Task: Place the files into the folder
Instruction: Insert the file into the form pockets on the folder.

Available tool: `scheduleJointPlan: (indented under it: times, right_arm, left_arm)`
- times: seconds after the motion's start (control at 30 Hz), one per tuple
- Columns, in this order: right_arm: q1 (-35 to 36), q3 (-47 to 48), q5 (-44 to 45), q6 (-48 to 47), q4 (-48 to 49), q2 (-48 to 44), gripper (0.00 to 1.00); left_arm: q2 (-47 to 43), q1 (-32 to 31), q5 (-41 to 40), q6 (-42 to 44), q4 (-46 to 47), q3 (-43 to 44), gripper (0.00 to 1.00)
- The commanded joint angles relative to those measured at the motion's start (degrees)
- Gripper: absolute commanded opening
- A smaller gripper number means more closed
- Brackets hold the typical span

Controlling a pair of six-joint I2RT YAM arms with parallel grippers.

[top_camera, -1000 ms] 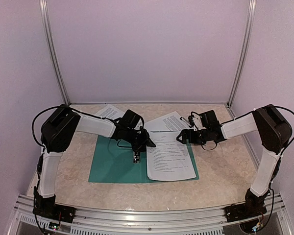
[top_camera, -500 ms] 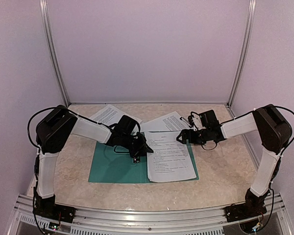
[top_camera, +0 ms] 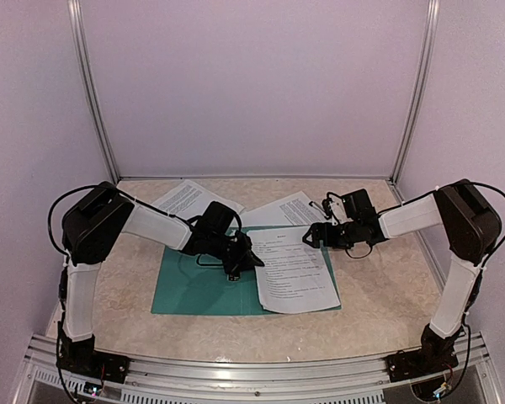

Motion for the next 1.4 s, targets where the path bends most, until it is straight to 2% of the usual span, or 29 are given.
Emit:
scheduleJointPlan:
  times: [0.0, 0.17, 0.4, 0.87, 1.1, 1.37]
  right_arm:
    - [1.1, 0.3, -0.3, -0.3, -2.9, -0.6, 0.94]
    - [1.1, 0.7, 0.1, -0.7, -3.3, -0.5, 0.94]
    - [1.1, 0.9, 0.0, -0.8, -3.5, 0.0, 0.94]
    - [1.1, 2.8, -0.1, -0.7, -4.1, 2.9, 0.94]
    - [1.1, 2.5, -1.9, 0.1, -2.9, 4.0, 0.94]
    - [1.1, 2.2, -1.8, 0.1, -2.9, 3.4, 0.94]
  left_arm:
    - [-0.1, 0.8, 0.9, 3.3, -6.1, 1.6, 0.0]
    - [-0.3, 1.0, 2.0, 7.2, -12.0, 3.0, 0.0]
    - [-1.4, 1.1, 3.3, 11.0, -15.2, 2.9, 0.0]
    - [-1.2, 3.4, 7.6, 16.9, -18.7, 4.1, 0.0]
    - [2.0, 4.7, 13.1, 20.3, -19.8, 7.0, 0.0]
    - [3.7, 5.1, 12.6, 20.0, -19.5, 9.0, 0.0]
